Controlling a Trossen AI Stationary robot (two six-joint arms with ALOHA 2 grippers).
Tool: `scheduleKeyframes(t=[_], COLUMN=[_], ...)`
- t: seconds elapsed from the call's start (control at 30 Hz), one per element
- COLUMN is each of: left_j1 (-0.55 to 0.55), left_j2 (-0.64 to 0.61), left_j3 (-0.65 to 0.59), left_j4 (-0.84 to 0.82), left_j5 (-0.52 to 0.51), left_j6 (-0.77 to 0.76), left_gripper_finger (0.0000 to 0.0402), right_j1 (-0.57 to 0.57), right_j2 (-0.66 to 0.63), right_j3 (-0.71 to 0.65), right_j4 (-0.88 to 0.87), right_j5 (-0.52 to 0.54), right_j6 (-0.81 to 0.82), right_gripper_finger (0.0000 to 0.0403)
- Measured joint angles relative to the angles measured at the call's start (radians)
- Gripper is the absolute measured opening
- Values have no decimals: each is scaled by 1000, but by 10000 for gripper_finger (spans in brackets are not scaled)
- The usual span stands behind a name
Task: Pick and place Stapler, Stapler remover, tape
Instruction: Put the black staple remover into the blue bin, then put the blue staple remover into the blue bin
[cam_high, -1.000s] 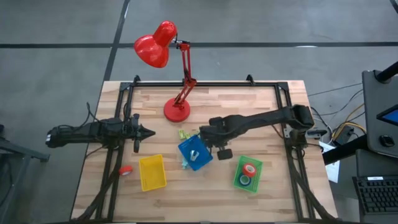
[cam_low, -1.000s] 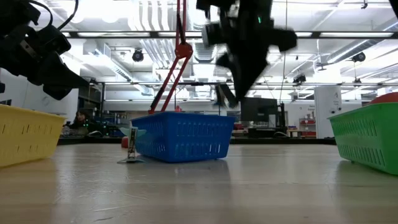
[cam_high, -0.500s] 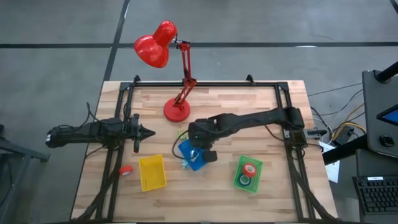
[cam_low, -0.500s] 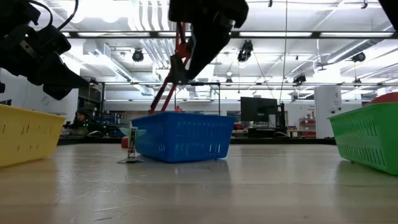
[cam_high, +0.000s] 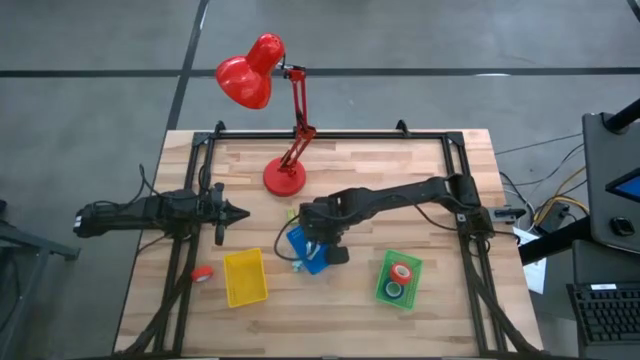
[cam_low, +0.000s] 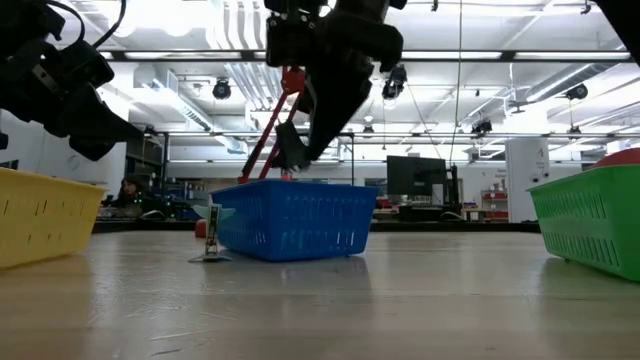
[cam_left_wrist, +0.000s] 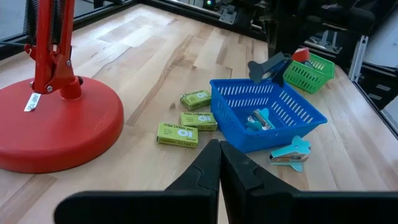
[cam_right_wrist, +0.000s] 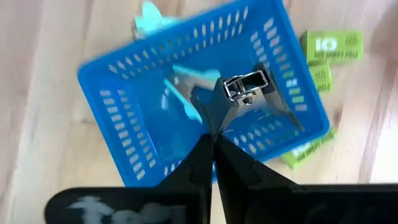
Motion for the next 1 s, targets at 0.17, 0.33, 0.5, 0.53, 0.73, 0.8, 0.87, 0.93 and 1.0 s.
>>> scheduleKeyframes(t=[0.17, 0.33, 0.5, 0.53, 0.73, 0.8, 0.87, 0.93, 1.0], left_j1=[0, 0, 0, 0, 0, 0, 0, 0, 0], left_j2=[0, 0, 0, 0, 0, 0, 0, 0, 0], left_j3=[0, 0, 0, 0, 0, -1, -2, -2, -2], left_j4=[0, 0, 4, 4, 6, 22, 87, 214, 369], left_j5=[0, 0, -36, -39, -40, -41, -18, 3, 4], left_j6=[0, 0, 141, 159, 145, 131, 30, -116, -260], left_gripper_finger=[7, 7, 7, 7, 7, 7, 7, 7, 7], right_j1=[0, -2, -3, -3, -13, -23, -37, -54, -71], right_j2=[0, 0, -2, -2, -6, -6, -6, -8, -9], right_j3=[-5, -5, -3, -2, 67, 108, 152, 193, 225], right_j4=[42, 45, 45, 43, 0, -9, -9, -8, -11], right_j5=[-4, -4, -4, -4, 25, 64, 98, 120, 136], right_j6=[4, 26, 114, 121, 152, 178, 194, 213, 251], right_gripper_finger=[8, 21, 70, 82, 136, 144, 149, 149, 147])
